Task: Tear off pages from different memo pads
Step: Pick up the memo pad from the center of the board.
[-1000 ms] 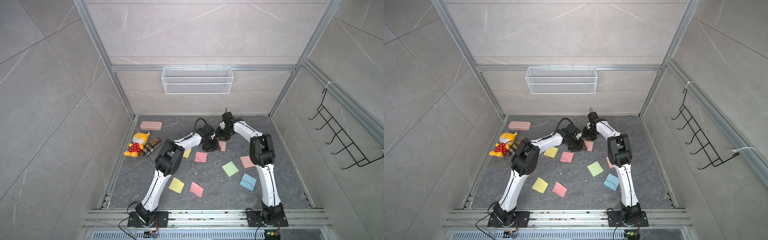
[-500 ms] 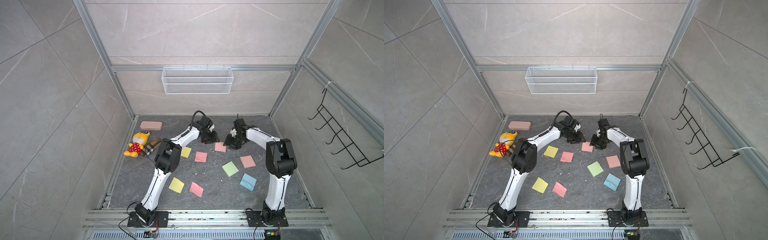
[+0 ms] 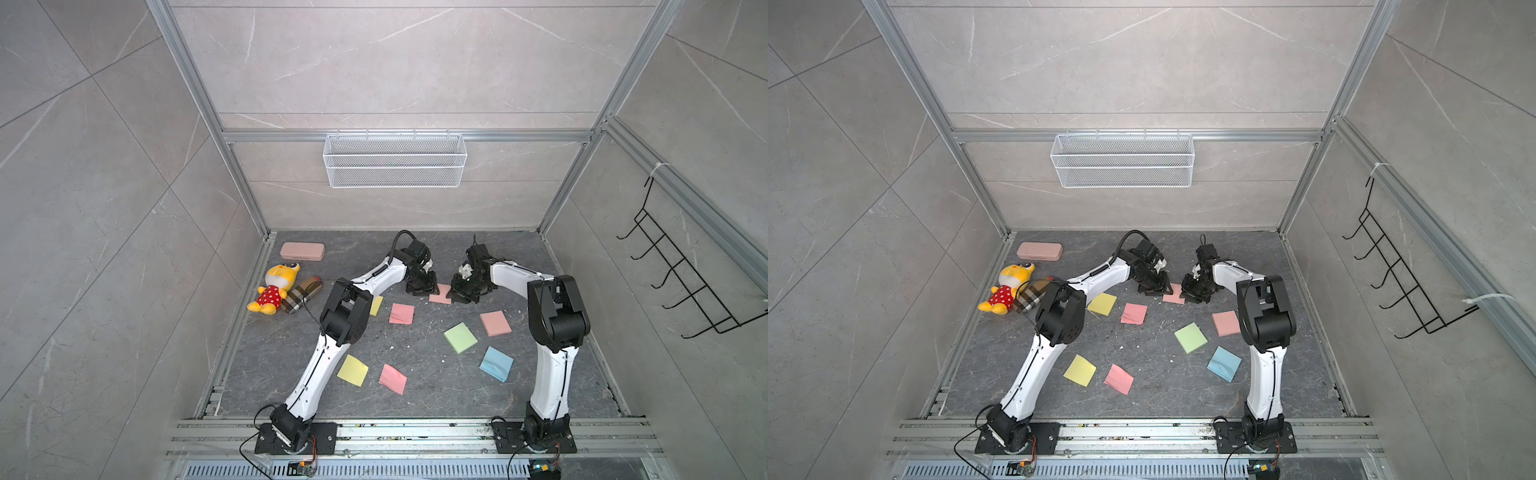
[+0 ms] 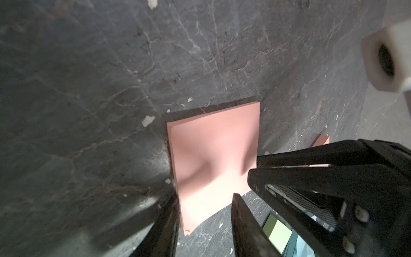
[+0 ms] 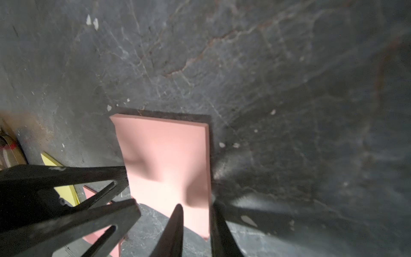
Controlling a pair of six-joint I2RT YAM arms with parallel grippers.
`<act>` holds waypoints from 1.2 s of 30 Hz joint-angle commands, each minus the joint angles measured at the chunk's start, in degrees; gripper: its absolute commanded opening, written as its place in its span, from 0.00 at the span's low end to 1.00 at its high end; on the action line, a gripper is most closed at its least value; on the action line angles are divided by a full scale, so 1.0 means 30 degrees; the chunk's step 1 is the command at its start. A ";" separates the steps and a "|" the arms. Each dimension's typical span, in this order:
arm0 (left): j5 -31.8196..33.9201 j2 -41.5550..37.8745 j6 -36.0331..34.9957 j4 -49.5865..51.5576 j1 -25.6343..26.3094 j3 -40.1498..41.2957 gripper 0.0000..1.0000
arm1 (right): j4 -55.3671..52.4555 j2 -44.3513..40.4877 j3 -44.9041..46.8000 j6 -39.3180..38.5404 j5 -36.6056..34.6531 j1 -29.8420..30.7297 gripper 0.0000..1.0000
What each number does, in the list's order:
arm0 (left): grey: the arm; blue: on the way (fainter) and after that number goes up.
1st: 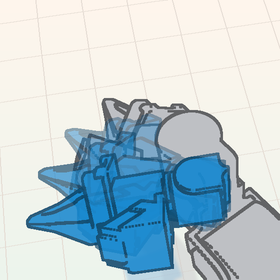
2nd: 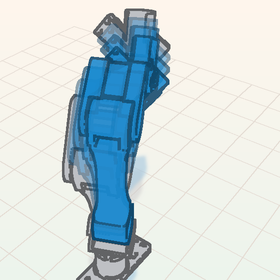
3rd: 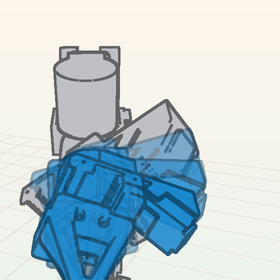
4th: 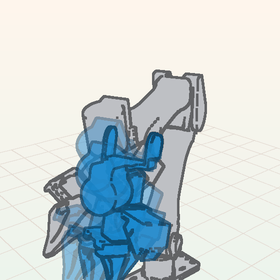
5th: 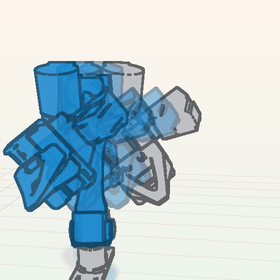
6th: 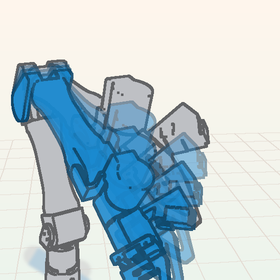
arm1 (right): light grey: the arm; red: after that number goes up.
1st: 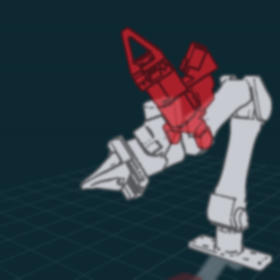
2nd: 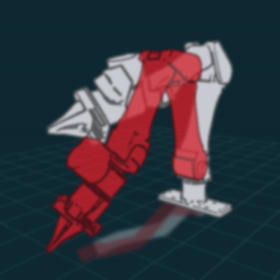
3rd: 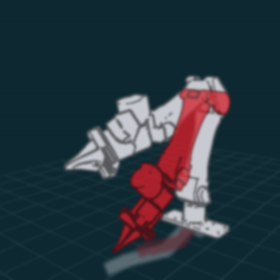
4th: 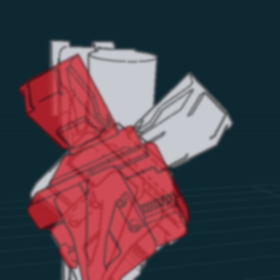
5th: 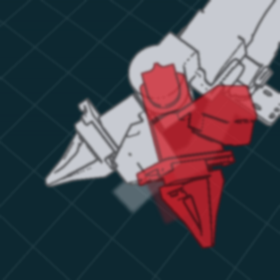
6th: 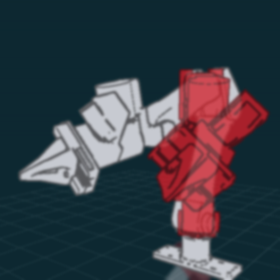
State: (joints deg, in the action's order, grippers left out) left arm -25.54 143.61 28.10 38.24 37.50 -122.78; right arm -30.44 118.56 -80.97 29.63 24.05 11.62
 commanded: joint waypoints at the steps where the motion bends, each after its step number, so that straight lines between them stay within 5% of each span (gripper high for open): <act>1: 0.0190 0.0239 -0.0287 0.1086 0.0059 0.0466 0.38 | 0.1085 0.0055 0.0108 0.0177 0.1309 0.0053 0.22; 27: 0.0025 -0.0050 -0.0167 0.0667 0.0059 0.1116 0.33 | 0.3667 -0.0601 0.1811 0.1435 0.3257 -0.0079 0.14; 36: -0.0274 -0.1400 -0.0022 0.0263 -0.0506 0.2169 0.32 | 0.4014 -0.1329 0.2911 0.1684 0.3447 -0.0413 0.03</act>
State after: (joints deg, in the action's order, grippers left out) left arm -25.71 142.17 28.05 36.93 36.56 -119.59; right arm -19.57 116.62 -74.15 34.33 31.33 9.82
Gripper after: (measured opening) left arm 0.321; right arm 0.051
